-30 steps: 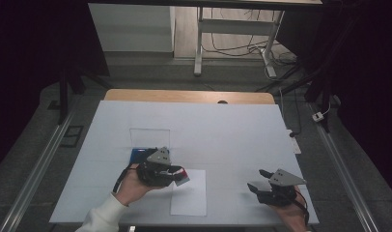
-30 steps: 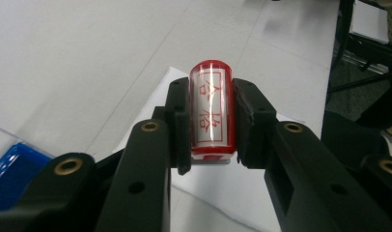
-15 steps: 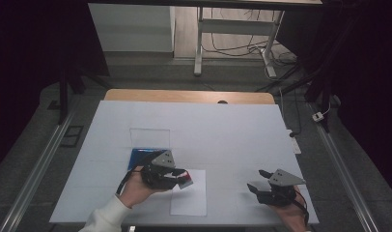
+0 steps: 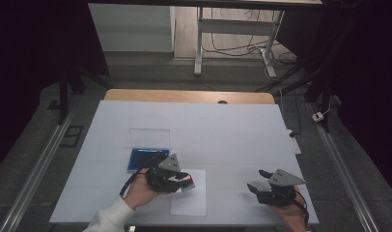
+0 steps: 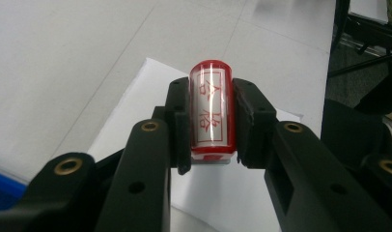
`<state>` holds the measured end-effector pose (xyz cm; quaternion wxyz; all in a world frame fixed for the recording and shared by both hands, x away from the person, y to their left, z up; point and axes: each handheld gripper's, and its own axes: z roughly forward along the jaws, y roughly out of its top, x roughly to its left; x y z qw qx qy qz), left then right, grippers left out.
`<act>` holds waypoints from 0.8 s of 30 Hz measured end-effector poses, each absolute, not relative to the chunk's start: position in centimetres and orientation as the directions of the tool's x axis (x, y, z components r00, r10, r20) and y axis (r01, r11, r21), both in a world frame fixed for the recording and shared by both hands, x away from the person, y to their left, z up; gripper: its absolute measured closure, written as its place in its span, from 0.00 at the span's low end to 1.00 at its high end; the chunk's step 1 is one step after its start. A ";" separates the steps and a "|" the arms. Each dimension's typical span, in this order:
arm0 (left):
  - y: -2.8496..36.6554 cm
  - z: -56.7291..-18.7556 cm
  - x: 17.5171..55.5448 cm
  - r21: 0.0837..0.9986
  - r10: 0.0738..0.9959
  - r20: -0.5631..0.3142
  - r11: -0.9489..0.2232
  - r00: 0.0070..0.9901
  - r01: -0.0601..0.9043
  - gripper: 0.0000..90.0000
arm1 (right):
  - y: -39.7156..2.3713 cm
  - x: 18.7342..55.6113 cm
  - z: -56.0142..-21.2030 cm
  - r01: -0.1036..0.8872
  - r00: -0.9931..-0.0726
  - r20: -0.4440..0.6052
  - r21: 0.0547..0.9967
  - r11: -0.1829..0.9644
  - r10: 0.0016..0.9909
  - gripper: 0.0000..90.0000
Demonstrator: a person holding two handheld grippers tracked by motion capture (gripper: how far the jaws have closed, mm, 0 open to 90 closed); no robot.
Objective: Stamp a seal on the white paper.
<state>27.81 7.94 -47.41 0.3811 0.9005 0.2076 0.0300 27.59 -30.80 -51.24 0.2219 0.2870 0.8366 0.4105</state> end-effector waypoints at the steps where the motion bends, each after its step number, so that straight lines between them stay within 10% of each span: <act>1: 7.8 -47.6 27.8 0.694 0.396 -0.101 -0.630 0.913 0.350 0.78 | -30.8 27.6 -51.2 0.298 -0.737 -0.136 0.814 0.498 0.662 0.34; 24: 6.3 -49.1 28.3 0.629 0.403 -0.025 -0.705 0.915 0.328 0.78 | -30.8 27.6 -51.3 0.305 -0.736 -0.138 0.806 0.507 0.663 0.35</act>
